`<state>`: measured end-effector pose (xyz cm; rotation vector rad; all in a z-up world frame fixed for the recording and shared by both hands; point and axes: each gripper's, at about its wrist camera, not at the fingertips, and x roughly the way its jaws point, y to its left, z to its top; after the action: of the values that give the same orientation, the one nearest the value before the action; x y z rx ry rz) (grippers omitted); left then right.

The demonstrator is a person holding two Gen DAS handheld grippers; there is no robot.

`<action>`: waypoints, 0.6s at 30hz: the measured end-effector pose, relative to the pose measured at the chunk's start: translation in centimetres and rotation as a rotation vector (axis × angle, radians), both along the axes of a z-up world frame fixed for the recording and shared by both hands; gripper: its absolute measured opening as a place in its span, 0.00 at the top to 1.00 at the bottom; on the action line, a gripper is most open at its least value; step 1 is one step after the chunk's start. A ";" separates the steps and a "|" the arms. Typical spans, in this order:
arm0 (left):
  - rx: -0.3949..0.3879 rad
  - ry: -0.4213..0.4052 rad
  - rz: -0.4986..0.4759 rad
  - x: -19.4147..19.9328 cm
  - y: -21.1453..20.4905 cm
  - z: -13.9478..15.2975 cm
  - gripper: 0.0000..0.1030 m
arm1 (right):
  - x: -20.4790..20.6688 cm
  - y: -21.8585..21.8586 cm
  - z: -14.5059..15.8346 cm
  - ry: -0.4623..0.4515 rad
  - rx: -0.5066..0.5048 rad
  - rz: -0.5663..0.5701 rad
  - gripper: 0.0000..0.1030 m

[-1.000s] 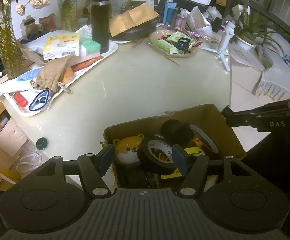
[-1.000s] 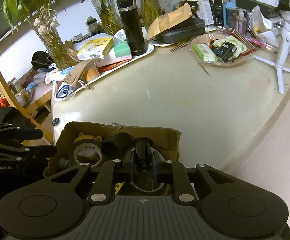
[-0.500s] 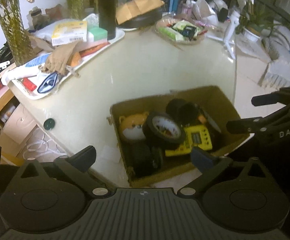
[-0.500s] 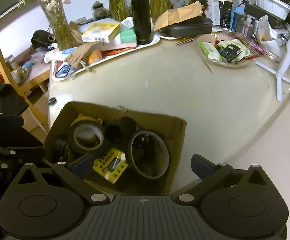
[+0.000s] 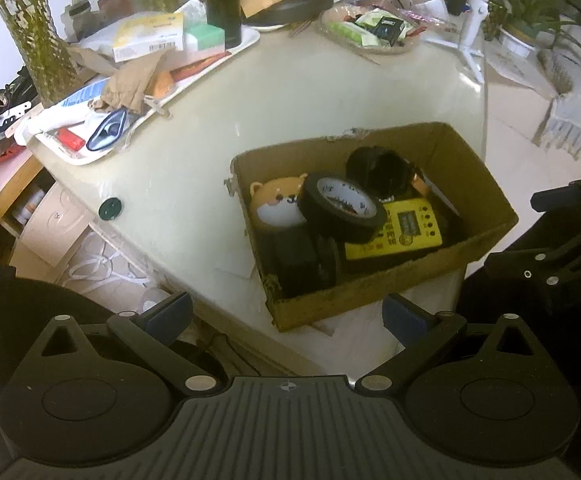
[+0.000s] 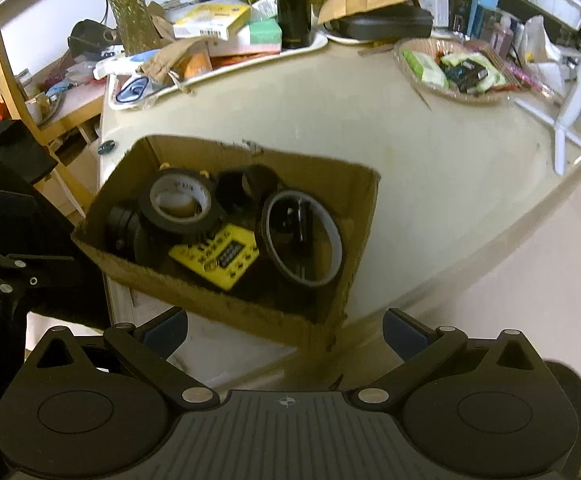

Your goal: Organize rigid objects

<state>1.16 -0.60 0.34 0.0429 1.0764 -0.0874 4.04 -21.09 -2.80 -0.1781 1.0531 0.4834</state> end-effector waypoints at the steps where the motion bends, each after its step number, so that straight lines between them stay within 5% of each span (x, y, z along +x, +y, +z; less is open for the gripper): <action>1: 0.003 0.004 -0.001 -0.1 0.0 -0.1 0.00 | -0.1 -0.1 -0.2 0.004 -0.002 -0.002 0.00; 18: 0.020 0.013 -0.002 -0.2 -0.3 -0.3 0.00 | -0.4 -0.4 -0.6 0.013 -0.002 -0.011 0.00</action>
<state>1.01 -0.86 0.01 0.0615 1.0901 -0.0786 3.66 -21.47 -3.43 -0.1707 1.0671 0.4740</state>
